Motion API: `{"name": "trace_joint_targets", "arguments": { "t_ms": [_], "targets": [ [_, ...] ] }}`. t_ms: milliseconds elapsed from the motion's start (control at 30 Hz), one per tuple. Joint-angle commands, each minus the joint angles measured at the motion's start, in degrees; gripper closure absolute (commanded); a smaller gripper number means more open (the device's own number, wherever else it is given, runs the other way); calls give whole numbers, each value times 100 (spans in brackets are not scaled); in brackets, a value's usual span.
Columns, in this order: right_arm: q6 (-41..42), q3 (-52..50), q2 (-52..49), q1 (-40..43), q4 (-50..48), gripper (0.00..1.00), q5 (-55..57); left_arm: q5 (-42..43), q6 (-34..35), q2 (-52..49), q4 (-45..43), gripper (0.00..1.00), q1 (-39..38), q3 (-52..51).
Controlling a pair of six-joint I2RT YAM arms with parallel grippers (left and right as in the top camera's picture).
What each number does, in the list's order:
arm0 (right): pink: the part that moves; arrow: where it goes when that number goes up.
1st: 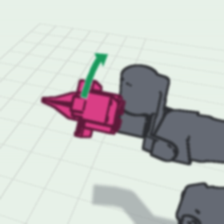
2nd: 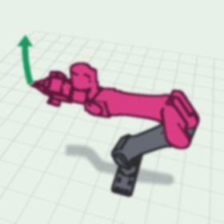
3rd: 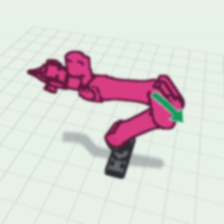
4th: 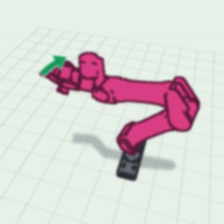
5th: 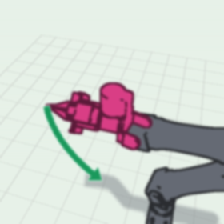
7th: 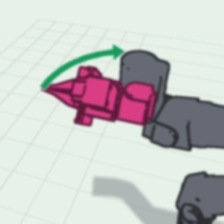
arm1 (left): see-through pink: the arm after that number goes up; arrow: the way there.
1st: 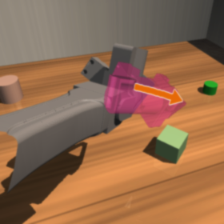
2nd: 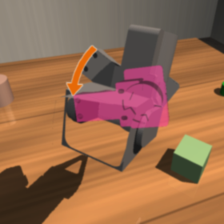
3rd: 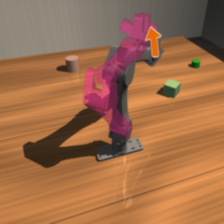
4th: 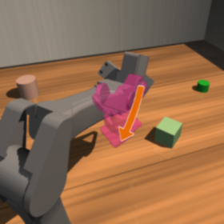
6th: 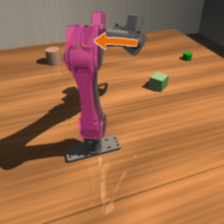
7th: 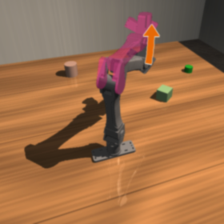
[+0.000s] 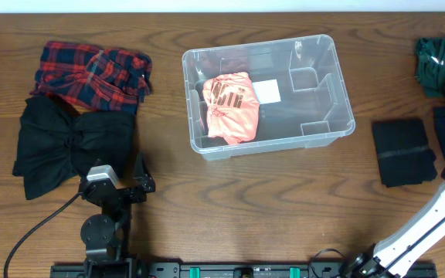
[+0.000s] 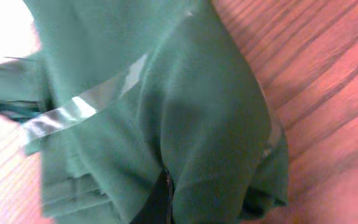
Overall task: Pack container
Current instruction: 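Move the right gripper to the dark green shirt and grasp it, then carry the dark green shirt into the bin's right side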
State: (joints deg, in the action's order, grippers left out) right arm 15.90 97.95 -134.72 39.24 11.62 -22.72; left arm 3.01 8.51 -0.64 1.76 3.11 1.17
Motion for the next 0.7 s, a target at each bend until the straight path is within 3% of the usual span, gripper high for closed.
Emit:
{"name": "trace_joint_targets", "arguments": {
  "t_ms": [0,333,667],
  "targets": [
    [-125,-46,785,-223,140,99,-181,-24,-101,31,210,2,9,-94],
    [-184,-46,1991,-492,535,99,-437,-24,-101,31,210,2,9,-94],
    [-2,-46,2892,-1047,623,99,-1801,-24,-101,-28,210,2,9,-94]
  ]
}}
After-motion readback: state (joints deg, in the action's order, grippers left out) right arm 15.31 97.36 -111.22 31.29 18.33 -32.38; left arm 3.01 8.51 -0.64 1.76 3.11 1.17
